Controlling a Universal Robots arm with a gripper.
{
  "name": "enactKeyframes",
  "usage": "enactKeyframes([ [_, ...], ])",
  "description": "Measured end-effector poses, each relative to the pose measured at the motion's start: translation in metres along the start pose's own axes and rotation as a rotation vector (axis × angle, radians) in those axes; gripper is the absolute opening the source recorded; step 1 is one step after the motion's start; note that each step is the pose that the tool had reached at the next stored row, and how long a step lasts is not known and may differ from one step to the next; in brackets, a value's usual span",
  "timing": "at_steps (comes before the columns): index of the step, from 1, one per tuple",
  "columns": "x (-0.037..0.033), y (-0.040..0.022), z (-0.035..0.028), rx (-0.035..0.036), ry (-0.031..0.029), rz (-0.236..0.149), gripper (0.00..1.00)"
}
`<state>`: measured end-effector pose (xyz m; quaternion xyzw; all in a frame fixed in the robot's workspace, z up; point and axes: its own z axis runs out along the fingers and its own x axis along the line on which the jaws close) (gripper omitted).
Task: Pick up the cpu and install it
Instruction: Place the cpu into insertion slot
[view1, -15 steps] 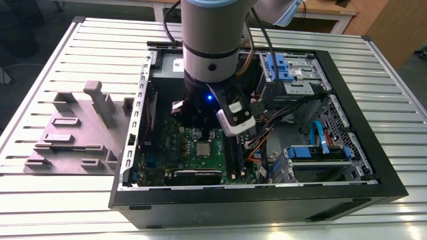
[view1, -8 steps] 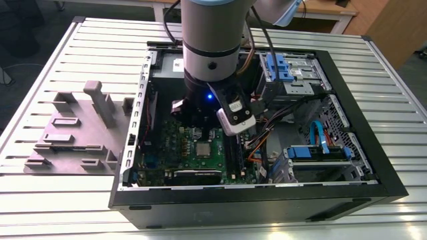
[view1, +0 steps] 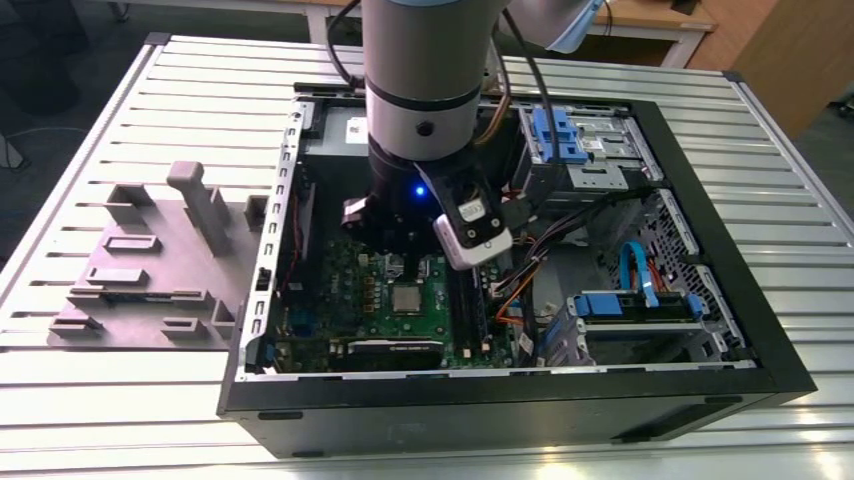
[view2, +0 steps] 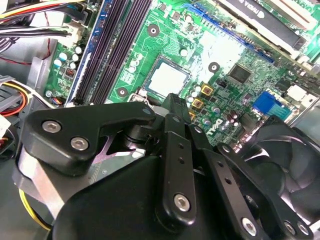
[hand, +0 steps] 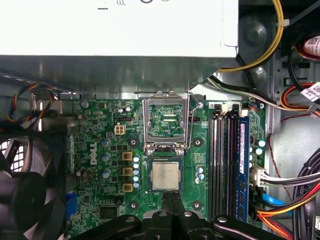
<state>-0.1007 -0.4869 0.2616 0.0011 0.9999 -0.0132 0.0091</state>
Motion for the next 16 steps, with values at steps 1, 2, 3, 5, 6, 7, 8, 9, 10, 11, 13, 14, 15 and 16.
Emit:
enactKeyframes([
  [1, 0.0, 0.0, -0.0003, -0.0001, 0.0, 0.0, 0.1],
  [2, 0.0, 0.0, -0.0007, 0.0, 0.0, 0.0, 0.1],
  [3, 0.0, 0.0, -0.0009, -0.0001, 0.0, 0.0, 0.1],
  [5, 0.0, 0.0, -0.0016, 0.0, 0.0, 0.0, 0.1],
  [6, 0.0, -0.0001, -0.0019, 0.0, 0.0, 0.0, 0.1],
  [7, 0.0, -0.0001, -0.0022, -0.0001, 0.0, 0.0, 0.1],
  [8, 0.0, -0.0001, -0.0025, 0.0, 0.0, 0.0, 0.1],
  [9, -0.0001, -0.0001, -0.0028, 0.0, 0.0, 0.0, 0.1],
  [10, -0.0001, -0.0001, -0.0031, -0.0001, 0.0, 0.0, 0.1],
  [11, -0.0001, -0.0001, -0.0034, -0.0001, 0.0, 0.0, 0.1],
  [13, -0.0001, -0.0001, -0.0041, -0.0001, 0.0, 0.0, 0.1],
  [14, -0.0001, -0.0001, -0.0044, -0.0001, 0.0, 0.0, 0.1],
  [15, -0.0001, -0.0001, -0.0047, -0.0001, 0.0, 0.0, 0.1],
  [16, -0.0001, -0.0001, -0.005, 0.0, 0.0, 0.0, 0.1],
])
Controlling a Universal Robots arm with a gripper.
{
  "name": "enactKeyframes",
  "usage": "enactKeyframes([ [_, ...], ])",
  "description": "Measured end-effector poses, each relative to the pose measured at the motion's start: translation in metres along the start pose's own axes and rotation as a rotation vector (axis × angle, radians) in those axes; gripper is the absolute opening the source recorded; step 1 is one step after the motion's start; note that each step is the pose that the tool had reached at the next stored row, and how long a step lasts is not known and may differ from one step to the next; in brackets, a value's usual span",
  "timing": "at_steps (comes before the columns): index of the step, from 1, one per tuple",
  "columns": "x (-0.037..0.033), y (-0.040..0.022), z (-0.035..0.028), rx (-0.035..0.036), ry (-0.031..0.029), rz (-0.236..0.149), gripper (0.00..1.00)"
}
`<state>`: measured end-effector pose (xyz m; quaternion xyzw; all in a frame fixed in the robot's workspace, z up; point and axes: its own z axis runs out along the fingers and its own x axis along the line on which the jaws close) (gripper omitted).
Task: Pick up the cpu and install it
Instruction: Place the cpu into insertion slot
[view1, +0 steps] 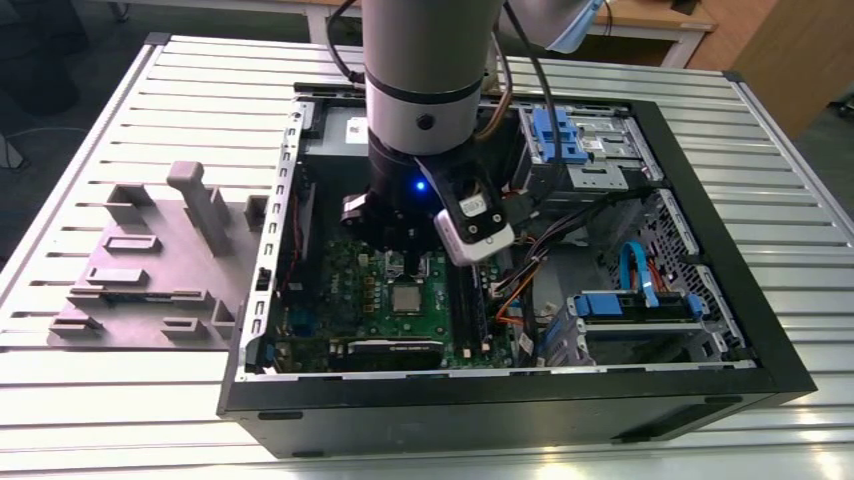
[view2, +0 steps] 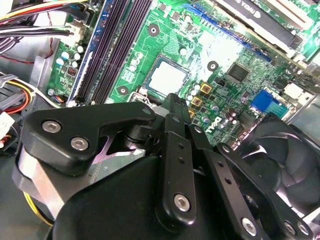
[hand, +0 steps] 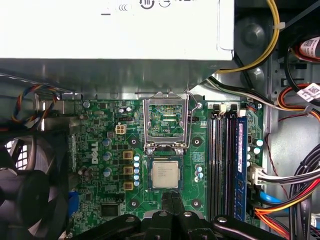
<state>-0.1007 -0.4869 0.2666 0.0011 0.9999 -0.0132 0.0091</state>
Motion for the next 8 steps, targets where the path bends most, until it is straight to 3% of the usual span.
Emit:
enactKeyframes([
  [8, 0.0, -0.0001, -0.0024, -0.0001, 0.0, 0.0, 0.1],
])
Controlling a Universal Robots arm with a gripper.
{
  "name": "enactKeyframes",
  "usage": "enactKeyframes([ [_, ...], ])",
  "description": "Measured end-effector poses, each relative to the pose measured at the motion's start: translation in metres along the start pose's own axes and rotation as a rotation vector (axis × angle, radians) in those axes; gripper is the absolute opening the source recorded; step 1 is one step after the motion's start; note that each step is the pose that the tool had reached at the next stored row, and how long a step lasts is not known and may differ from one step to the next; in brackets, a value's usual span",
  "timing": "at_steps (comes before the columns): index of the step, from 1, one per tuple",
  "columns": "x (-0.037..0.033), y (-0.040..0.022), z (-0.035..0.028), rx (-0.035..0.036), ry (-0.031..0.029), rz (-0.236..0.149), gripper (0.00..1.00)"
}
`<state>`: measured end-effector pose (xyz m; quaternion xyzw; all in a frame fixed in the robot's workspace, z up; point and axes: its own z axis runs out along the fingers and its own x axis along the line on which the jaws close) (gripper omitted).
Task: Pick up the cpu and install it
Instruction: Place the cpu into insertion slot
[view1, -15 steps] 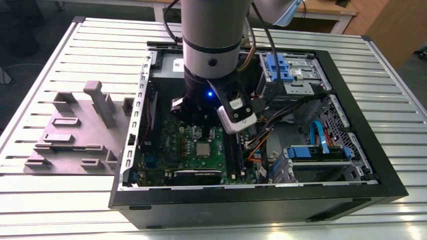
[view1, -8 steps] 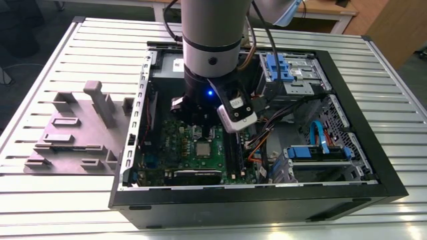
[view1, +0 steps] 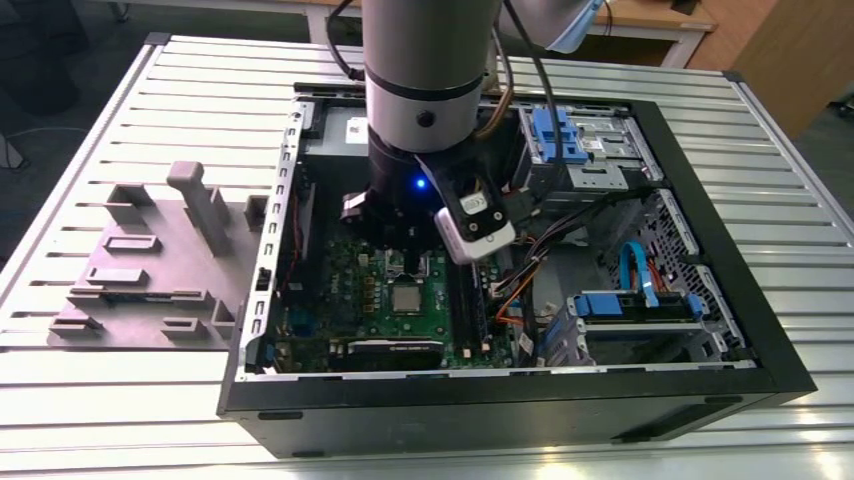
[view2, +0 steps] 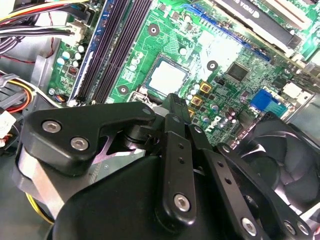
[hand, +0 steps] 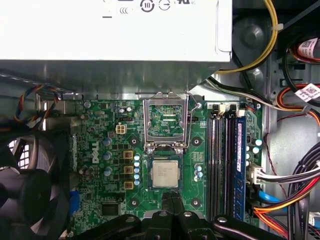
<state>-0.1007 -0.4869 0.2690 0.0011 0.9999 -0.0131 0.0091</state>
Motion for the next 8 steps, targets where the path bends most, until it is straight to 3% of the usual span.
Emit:
enactKeyframes([
  [8, 0.0, -0.0001, -0.0026, 0.0001, 0.0, 0.0, 0.1],
])
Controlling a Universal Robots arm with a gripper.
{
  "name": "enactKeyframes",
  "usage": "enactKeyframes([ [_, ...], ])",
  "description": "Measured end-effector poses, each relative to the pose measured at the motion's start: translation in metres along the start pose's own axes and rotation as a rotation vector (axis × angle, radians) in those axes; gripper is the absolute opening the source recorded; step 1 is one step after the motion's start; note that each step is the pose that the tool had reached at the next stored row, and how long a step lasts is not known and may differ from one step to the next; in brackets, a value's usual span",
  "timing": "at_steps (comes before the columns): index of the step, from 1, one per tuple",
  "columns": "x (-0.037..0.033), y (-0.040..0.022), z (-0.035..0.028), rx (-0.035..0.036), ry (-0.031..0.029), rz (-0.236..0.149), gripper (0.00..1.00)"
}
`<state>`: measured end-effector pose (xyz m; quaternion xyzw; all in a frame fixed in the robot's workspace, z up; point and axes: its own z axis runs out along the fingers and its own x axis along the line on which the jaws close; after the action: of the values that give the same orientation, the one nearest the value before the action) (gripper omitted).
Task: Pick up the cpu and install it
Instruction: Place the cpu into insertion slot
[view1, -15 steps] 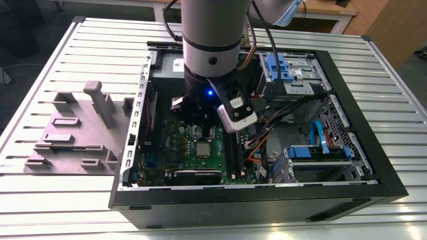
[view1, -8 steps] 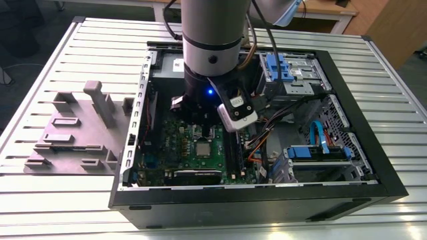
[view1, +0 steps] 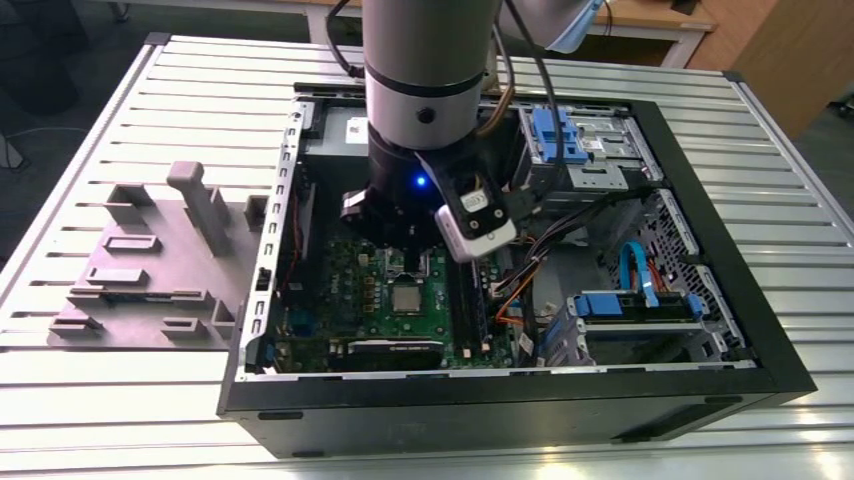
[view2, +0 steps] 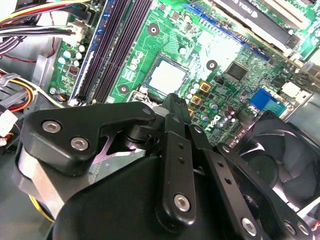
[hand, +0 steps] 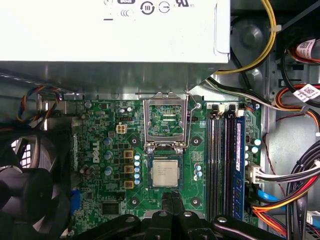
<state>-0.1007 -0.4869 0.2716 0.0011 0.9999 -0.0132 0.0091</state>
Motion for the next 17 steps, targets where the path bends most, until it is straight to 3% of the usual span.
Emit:
enactKeyframes([
  [17, -0.0001, -0.0001, -0.0052, -0.0001, 0.0, 0.0, 0.1],
])
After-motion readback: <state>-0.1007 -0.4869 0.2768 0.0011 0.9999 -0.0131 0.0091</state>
